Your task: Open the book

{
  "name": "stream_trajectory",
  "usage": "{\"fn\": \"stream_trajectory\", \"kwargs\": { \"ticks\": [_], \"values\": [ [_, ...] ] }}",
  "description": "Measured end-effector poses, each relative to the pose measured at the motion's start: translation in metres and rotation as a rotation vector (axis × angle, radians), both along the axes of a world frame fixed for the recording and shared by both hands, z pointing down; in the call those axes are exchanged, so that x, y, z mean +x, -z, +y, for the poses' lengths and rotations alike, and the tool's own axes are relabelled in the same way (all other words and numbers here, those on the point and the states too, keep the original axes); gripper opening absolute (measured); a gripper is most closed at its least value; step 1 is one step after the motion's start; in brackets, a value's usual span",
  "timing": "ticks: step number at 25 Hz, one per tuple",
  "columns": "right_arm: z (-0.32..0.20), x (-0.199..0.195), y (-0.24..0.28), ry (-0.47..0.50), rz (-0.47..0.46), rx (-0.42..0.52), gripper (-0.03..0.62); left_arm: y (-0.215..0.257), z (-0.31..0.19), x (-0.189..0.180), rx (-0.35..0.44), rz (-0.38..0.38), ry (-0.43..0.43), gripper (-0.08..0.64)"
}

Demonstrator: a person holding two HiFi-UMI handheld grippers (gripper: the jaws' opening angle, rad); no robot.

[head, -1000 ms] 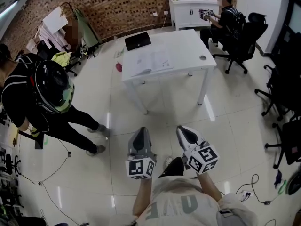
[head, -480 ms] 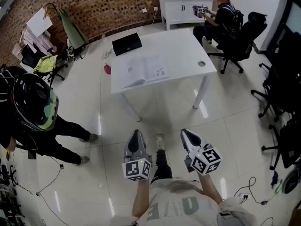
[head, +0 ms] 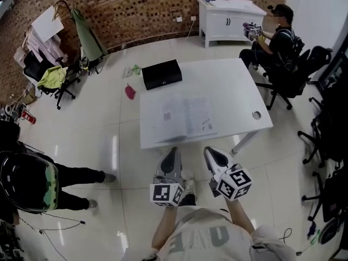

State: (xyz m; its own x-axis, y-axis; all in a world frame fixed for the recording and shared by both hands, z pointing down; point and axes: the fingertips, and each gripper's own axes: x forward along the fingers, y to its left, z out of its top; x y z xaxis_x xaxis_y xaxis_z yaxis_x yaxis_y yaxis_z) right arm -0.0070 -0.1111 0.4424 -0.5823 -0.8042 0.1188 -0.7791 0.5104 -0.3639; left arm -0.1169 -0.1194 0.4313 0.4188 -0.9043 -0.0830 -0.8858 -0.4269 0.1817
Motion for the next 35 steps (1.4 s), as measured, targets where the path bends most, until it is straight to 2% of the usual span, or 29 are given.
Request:
{"fn": "stream_trajectory", "kwargs": {
  "ticks": [2, 6, 11, 14, 17, 19, 22, 24, 26, 29, 32, 35],
  "values": [
    [-0.034, -0.009, 0.002, -0.009, 0.001, 0.009, 0.003, 0.005, -0.039, -0.006, 0.025, -0.055, -0.019, 0.017],
    [-0.079, -0.007, -0.011, -0.025, 0.012, -0.028, 0.005, 0.009, -0.101, -0.019, 0.041, -0.057, -0.019, 0.017],
    [-0.121, 0.013, -0.032, -0.054, 0.021, -0.091, 0.005, -0.014, -0.142, -0.020, -0.037, -0.070, -0.003, 0.017],
    [-0.144, 0.026, -0.039, -0.061, 0.039, -0.085, 0.005, -0.021, -0.158, -0.009, -0.035, -0.064, 0.001, 0.017],
    [-0.163, 0.035, -0.047, -0.058, 0.059, -0.087, 0.005, -0.022, -0.172, 0.012, -0.017, -0.067, -0.054, 0.029],
    [-0.175, 0.040, -0.060, -0.069, 0.081, -0.104, 0.005, -0.028, -0.178, 0.025, -0.014, -0.078, -0.100, 0.081],
    [-0.191, 0.050, -0.112, -0.074, 0.138, -0.208, 0.009, -0.056, -0.185, 0.044, -0.058, -0.081, -0.171, 0.109],
    [-0.193, 0.058, -0.157, -0.074, 0.160, -0.337, 0.249, -0.080, -0.184, 0.055, -0.120, -0.066, -0.208, 0.109],
    [-0.188, 0.069, -0.194, -0.090, 0.197, -0.434, 0.255, -0.105, -0.179, 0.067, -0.190, -0.077, -0.235, 0.110],
    [-0.182, 0.078, -0.225, -0.092, 0.250, -0.497, 0.265, -0.133, -0.173, 0.079, -0.261, -0.113, -0.260, 0.112],
    [-0.182, 0.079, -0.240, -0.084, 0.246, -0.538, 0.265, -0.144, -0.175, 0.085, -0.285, -0.135, -0.276, 0.115],
    [-0.186, 0.077, -0.244, -0.092, 0.246, -0.545, 0.265, -0.144, -0.181, 0.083, -0.273, -0.156, -0.264, 0.115]
  ]
}}
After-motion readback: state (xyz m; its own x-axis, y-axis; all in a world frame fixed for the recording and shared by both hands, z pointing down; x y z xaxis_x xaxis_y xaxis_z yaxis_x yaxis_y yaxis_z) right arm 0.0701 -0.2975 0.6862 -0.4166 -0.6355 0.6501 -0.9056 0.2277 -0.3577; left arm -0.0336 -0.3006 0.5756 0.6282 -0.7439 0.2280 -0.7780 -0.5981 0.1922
